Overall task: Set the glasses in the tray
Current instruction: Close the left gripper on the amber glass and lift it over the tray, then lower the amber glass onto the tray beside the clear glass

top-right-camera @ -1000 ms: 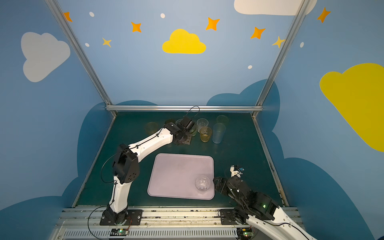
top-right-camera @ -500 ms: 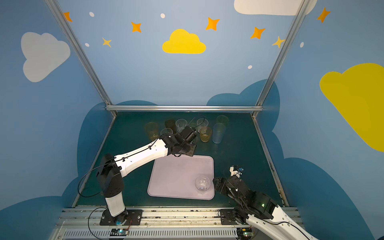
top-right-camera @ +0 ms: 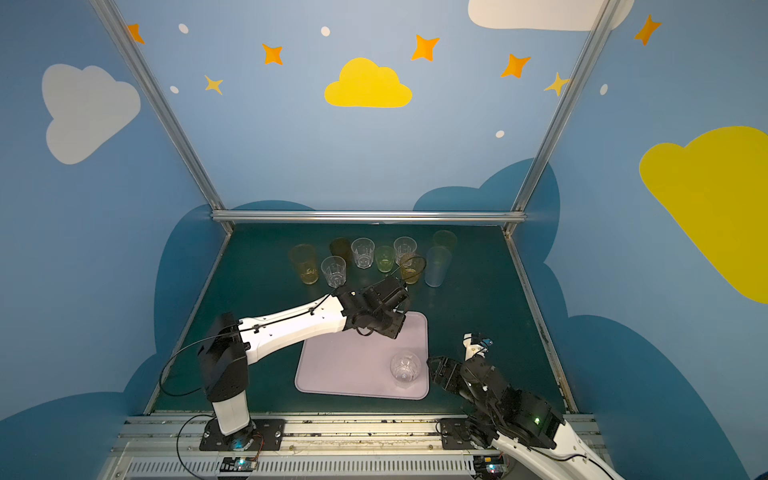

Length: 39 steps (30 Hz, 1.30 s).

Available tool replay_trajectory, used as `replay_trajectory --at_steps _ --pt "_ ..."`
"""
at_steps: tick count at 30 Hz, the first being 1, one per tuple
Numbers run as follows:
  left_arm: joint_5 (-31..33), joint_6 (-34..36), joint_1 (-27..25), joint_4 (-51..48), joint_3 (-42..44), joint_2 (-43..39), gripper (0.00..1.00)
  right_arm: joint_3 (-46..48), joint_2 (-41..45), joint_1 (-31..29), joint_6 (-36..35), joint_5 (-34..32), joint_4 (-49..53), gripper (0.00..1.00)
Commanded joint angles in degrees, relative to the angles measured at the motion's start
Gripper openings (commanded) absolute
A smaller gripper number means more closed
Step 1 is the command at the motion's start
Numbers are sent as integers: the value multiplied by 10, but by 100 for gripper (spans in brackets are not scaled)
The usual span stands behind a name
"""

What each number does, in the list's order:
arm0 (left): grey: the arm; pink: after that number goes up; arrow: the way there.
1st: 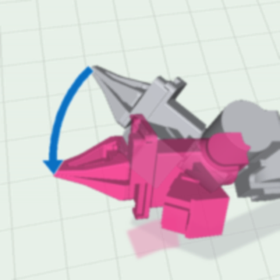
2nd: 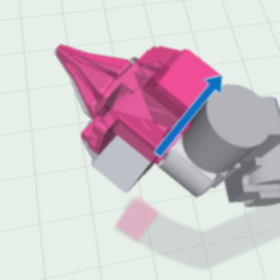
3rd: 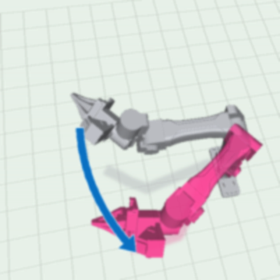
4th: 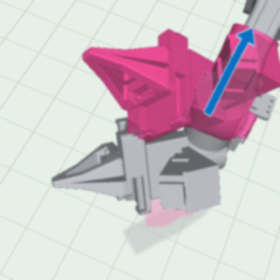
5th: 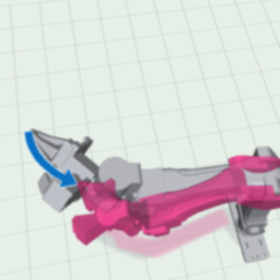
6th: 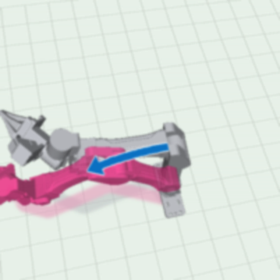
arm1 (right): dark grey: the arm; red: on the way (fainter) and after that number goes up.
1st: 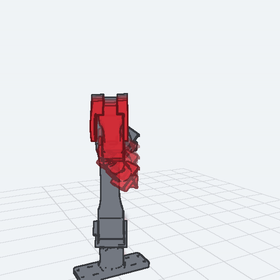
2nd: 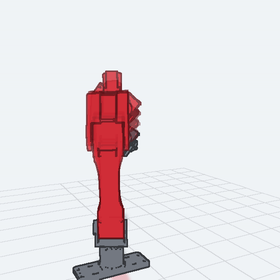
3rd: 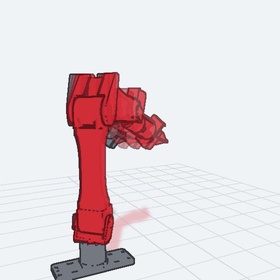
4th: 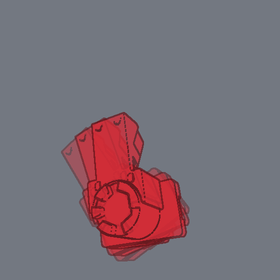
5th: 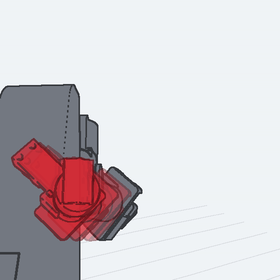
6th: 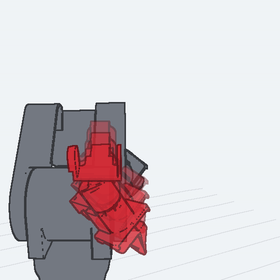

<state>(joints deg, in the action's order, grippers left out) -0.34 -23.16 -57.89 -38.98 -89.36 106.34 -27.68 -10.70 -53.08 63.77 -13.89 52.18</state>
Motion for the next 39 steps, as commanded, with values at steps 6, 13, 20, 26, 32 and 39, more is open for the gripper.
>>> replay_trajectory --at_steps 6,13,20,26,32,39 --pt "-40 -16 0 17 -8 43 4 5 15 2 9 7 18 86" --pt "-58 -18 -4 16 -22 64 4 5 15 2 8 4 20 86" --pt "-77 -22 -9 15 -27 76 4 7 15 1 9 1 22 86" --pt "-87 -23 -15 5 -41 87 4 9 17 2 14 -3 27 86" --pt "-87 -24 -22 2 -46 94 4 9 22 2 16 -3 33 86" --pt "-93 -27 -30 0 -54 103 4 10 26 1 18 -4 36 86"
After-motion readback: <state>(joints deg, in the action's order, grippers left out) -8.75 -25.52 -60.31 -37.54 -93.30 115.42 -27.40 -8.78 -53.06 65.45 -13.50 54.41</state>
